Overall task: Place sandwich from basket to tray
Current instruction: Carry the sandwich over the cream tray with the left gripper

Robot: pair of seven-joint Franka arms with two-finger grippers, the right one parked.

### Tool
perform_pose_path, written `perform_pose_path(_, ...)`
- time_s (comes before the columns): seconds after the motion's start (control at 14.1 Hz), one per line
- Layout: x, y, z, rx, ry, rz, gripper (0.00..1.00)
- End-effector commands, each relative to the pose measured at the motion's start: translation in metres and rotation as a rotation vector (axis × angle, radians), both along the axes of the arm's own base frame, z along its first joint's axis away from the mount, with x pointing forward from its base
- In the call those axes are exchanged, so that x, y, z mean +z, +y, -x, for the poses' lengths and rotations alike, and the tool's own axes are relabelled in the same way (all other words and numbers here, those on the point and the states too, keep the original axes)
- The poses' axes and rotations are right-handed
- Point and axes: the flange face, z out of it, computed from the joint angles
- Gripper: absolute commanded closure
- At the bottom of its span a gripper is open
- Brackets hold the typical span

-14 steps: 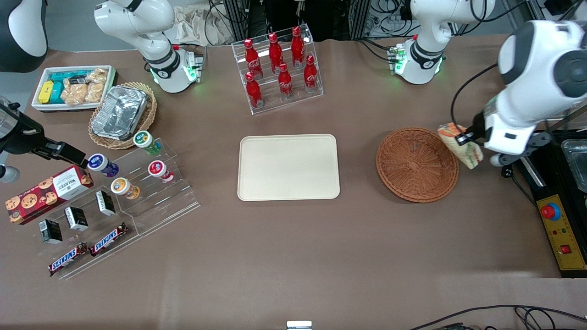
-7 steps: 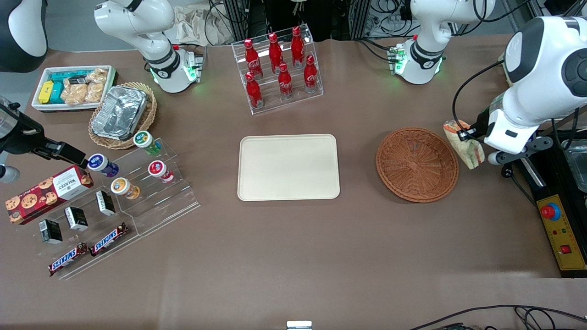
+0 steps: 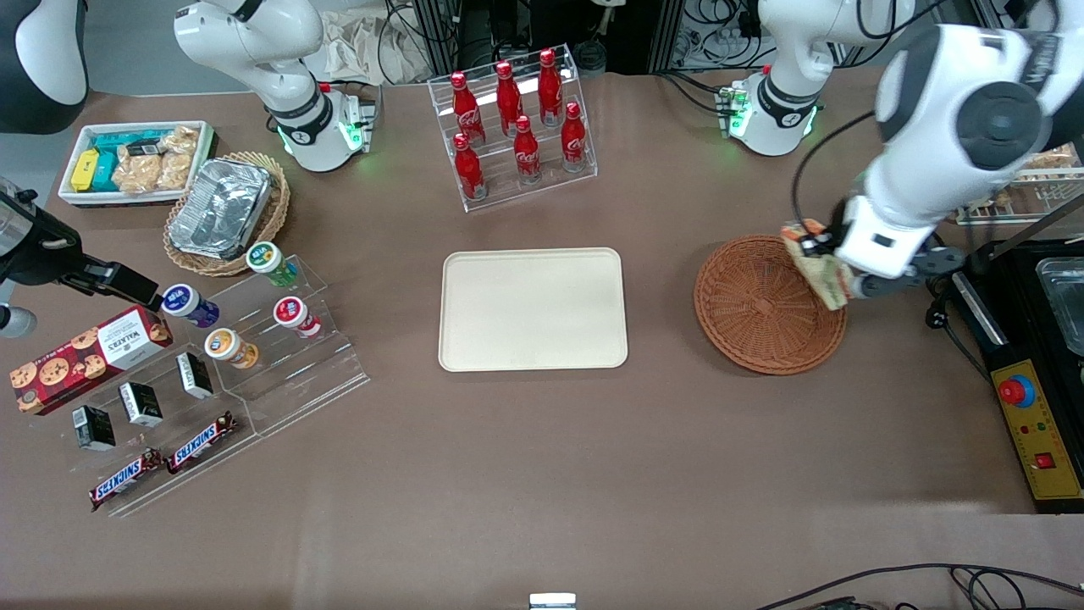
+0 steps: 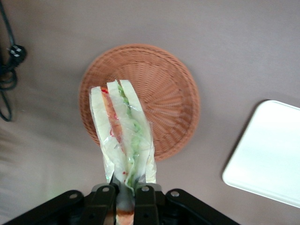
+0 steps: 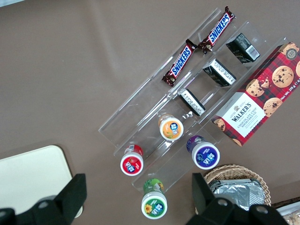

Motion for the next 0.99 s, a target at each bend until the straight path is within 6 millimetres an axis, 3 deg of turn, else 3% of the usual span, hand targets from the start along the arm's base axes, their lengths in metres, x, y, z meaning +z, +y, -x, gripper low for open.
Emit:
perform_pose_path(0.0,-0.002,-0.044,0.002,-0.002,0.019,0.032,1.00)
perform_pose_path(0.35,-0.037,-0.113,0.007,-0.009,0.020,0.043,1.00)
perform_pose_path(0.71,-0.048,-0.172,0.024,-0.104,-0.047,0.096,1.00)
perform_pose_path(0.78,-0.073,-0.193,0.027,-0.149,-0.043,0.105,1.00)
perform_pose_path(0.92,-0.097,-0.221,0.029,-0.182,-0.080,0.136,1.00)
